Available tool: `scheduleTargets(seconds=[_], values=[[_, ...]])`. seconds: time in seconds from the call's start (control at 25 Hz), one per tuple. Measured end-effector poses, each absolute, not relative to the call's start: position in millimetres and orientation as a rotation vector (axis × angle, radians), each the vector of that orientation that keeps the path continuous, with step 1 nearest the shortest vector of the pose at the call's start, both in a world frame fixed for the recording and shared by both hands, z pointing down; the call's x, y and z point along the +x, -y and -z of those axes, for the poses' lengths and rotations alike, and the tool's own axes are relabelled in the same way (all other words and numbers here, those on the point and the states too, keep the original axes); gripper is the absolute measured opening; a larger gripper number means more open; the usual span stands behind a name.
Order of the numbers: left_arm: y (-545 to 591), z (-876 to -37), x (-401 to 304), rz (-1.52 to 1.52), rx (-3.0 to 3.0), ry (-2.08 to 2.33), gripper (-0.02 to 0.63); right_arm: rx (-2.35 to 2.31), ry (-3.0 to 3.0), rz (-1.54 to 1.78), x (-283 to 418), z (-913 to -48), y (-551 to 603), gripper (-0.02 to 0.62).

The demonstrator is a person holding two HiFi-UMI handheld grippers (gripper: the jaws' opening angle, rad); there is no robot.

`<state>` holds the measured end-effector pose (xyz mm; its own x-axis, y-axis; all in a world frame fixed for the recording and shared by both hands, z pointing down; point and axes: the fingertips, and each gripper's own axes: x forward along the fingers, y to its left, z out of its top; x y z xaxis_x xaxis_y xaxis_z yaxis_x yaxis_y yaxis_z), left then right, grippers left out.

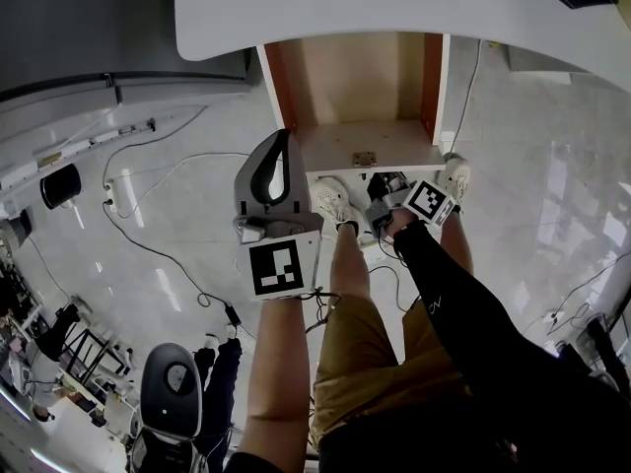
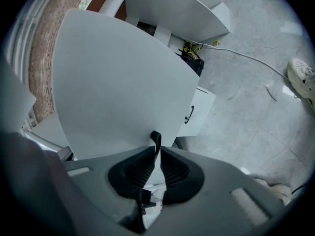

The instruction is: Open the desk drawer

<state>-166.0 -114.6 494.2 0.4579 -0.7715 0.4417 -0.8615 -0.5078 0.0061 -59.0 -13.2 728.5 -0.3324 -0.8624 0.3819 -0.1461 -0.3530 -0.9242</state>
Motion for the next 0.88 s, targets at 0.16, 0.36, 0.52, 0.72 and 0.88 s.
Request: scheduleTargets(seconds=[0.16, 0.36, 0.52, 0.72, 0.88], values=[[113.7, -492.7, -161.1, -0.573, 2.487, 1.411, 0.009, -1.351, -1.350, 1.734, -54.9, -727.3, 12.3, 0.037], [113.2, -494.8, -157.7, -0.566, 2.487, 1.407, 0.009, -1.353, -1.341, 1.750, -57.0, -728.3, 14.5, 0.035], [108.5, -495.4, -153.7, -0.565, 2.488, 1.399, 0.009, -1.335, -1.328, 1.769, -57.7, -729.2, 11.7, 0.040], [105.2, -494.6, -152.9, -0.572, 2.483, 1.399, 0.009, -1.374, -1.309, 1.798, -56.0, -732.5, 4.8, 0.088], [107.9, -498.1, -152.7, -0.568, 2.477, 1.407, 0.009, -1.417, -1.343, 1.850, -60.2, -744.5, -2.9, 0.281]])
